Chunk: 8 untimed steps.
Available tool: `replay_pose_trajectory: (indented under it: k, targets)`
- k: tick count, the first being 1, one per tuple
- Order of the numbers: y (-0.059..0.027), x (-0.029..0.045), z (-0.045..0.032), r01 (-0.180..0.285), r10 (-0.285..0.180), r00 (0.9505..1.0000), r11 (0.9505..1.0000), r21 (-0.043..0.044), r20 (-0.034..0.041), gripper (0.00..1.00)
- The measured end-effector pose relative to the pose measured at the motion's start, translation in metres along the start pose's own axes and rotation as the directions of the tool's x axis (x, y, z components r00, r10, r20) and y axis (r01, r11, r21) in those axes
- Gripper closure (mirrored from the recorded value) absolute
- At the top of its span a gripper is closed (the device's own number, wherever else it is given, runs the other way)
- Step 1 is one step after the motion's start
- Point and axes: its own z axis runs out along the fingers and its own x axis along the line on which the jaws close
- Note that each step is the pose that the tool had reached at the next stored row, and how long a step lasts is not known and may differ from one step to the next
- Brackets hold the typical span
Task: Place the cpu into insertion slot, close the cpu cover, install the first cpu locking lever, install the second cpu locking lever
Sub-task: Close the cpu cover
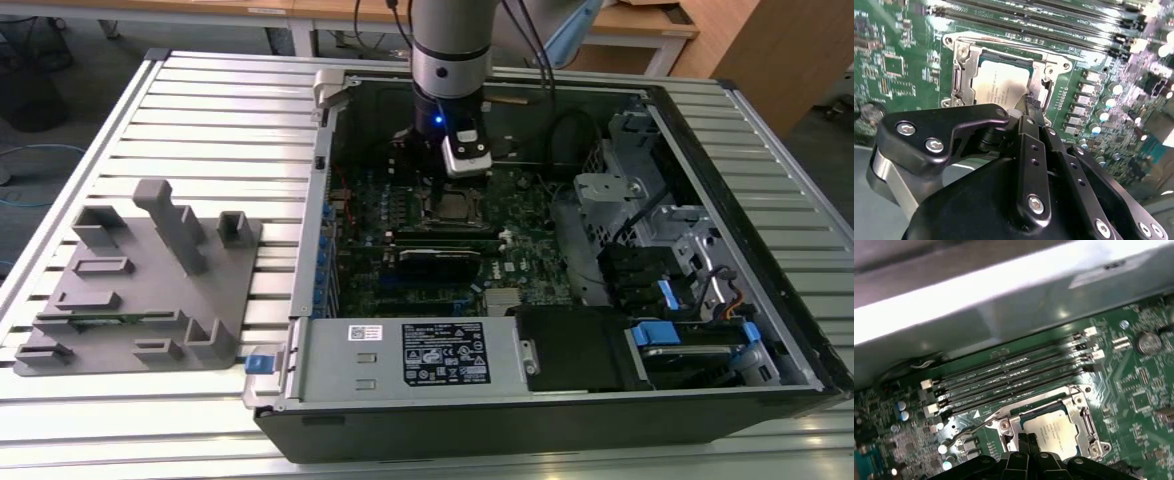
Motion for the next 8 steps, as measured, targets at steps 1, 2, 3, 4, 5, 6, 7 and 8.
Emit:
replay_pose_trajectory:
  k: [1, 2, 3, 4, 5, 6, 7, 8]
  targets:
    - [0.0000, 0.0000, 0.0001, 0.018, -0.018, 0.9998, 0.9998, -0.0008, -0.0004, 0.90]
    - [0.0000, 0.0000, 0.0001, 0.037, -0.037, 0.9993, 0.9993, -0.0016, -0.0008, 0.90]
    - [0.0000, 0.0000, 0.0002, 0.055, -0.055, 0.9985, 0.9985, -0.0025, -0.0011, 0.90]
    - [0.0000, 0.0000, 0.0003, 0.073, -0.073, 0.9973, 0.9973, -0.0033, -0.0014, 0.90]
    - [0.0000, 0.0000, 0.0004, 0.091, -0.091, 0.9959, 0.9959, -0.0041, -0.0018, 0.90]
    - [0.0000, 0.0000, 0.0004, 0.109, -0.109, 0.9941, 0.9941, -0.0049, -0.0021, 0.90]
    - [0.0000, 0.0000, 0.0006, 0.144, -0.144, 0.9895, 0.9895, -0.0066, -0.0027, 0.90]
    - [0.0000, 0.0000, 0.0006, 0.154, -0.155, 0.9880, 0.9880, -0.0069, -0.0029, 0.90]
